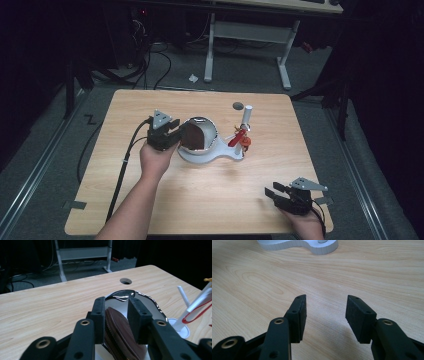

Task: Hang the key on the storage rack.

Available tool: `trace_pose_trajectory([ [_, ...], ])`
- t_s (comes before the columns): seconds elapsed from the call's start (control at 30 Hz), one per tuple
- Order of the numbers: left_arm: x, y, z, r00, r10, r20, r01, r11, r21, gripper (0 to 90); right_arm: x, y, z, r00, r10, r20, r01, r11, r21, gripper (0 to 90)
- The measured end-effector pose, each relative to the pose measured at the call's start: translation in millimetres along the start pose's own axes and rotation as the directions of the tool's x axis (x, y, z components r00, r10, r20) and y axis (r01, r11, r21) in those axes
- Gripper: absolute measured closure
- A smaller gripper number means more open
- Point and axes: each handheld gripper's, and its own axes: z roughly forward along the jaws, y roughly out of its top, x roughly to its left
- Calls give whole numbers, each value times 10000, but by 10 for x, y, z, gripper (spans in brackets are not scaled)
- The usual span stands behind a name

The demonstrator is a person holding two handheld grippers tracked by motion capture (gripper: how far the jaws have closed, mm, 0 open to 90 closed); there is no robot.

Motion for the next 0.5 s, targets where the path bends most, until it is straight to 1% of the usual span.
trace_pose_trajectory([
  [0.23,19,-47,-98,9999,28,132,-27,10000,-34,585,9,-1,6,10000,-36,15,36,10000,30,516],
  [0.3,17,-71,-128,9998,167,97,-167,9999,-10,550,8,-1,9,10000,-58,16,58,10000,24,516],
  [0.4,21,-116,-181,9998,163,127,-162,9999,-34,543,6,-1,10,10000,-65,21,65,10000,20,516],
  [0.5,21,-192,-246,9995,212,253,-211,9998,-24,529,6,-2,10,10000,22,45,-22,10000,-1,516],
])
